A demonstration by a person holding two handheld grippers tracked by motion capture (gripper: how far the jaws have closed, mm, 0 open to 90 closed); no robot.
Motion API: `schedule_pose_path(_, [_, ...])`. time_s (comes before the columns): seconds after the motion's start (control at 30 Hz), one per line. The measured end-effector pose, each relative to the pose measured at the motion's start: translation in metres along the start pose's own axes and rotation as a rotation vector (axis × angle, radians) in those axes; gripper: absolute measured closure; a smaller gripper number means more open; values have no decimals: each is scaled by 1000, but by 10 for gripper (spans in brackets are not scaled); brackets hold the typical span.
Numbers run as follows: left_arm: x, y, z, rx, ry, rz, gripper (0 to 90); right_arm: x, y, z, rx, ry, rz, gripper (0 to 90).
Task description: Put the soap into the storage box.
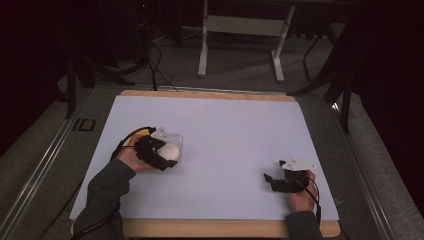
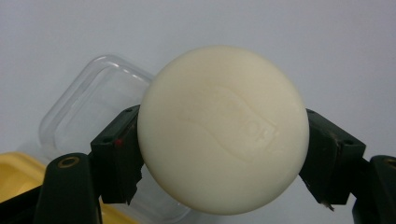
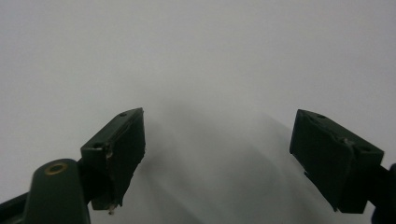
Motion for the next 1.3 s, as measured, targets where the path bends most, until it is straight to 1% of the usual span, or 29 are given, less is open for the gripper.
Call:
schedule_pose_path(0.27, [-5, -3, -5, 8, 5, -18, 252, 0, 0, 0, -1, 0, -2, 178])
schedule_pose_path(0.33, [-6, -4, -6, 17, 2, -25, 252, 0, 0, 0, -1, 0, -2, 178])
schedule_pose_path(0.47, [-9, -8, -7, 23, 7, -49, 252, 0, 0, 0, -1, 0, -1, 178])
schedule_pose_path(0.5, [-10, -9, -8, 29, 3, -45, 252, 0, 0, 0, -1, 0, -1, 178])
schedule_pose_path(0.8, [-19, -13, -9, 45, 4, -91, 252, 0, 0, 0, -2, 0, -2, 178])
schedule_pose_path(0.87, [-20, -14, -9, 49, 2, -90, 252, 0, 0, 0, -2, 0, -2, 178])
schedule_pose_path(1.0, [-23, -15, -11, 55, 4, -107, 252, 0, 0, 0, -2, 0, -2, 178])
schedule_pose_path(1.03, [-24, -16, -12, 70, 5, -101, 252, 0, 0, 0, -2, 0, -2, 178])
schedule_pose_path(1.07, [-24, -16, -13, 76, 11, -108, 252, 0, 0, 0, -2, 0, -2, 178])
schedule_pose_path(1.3, [-28, -18, -15, 82, 9, -122, 252, 0, 0, 0, -2, 0, -2, 178])
Point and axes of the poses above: each handheld gripper's, and its own axes: z roughly forward along the jaws, x roughly out of its top, y roughly to its right, the point moved 4 cm from there along z, roughly forward along the jaws, and after that the axes turned 12 degrees about z, right-handed, at the moved point
